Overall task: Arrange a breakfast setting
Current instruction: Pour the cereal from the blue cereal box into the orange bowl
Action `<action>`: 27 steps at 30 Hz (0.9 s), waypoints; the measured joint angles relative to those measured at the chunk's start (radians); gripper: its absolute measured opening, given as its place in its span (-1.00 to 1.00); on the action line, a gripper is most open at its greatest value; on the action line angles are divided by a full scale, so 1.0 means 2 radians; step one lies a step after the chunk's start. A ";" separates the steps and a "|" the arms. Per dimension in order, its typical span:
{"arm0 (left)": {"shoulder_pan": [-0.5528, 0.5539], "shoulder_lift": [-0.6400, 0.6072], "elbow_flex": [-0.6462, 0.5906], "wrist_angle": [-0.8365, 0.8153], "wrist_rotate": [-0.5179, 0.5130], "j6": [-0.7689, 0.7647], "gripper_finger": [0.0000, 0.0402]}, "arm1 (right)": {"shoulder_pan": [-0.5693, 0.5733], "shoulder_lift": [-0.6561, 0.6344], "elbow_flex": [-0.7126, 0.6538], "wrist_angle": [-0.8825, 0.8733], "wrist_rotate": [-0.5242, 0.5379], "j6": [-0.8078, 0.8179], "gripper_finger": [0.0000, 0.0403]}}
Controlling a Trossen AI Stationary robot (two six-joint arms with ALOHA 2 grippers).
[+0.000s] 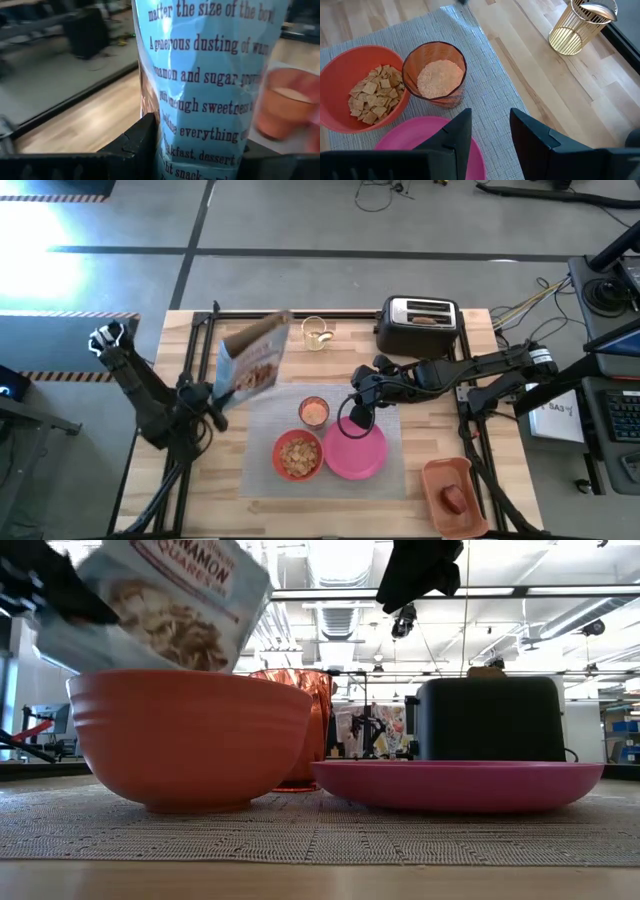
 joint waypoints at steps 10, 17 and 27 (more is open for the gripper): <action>0.183 0.025 -0.064 0.028 -0.047 -0.050 -0.38 | 0.000 0.000 0.000 0.000 0.000 0.000 -0.39; 0.308 0.059 -0.084 0.109 -0.064 -0.054 -0.38 | 0.000 0.000 0.000 0.000 0.000 0.000 -0.39; 0.393 0.144 -0.087 0.153 -0.078 -0.069 -0.38 | 0.000 0.000 0.000 0.000 0.000 0.000 -0.39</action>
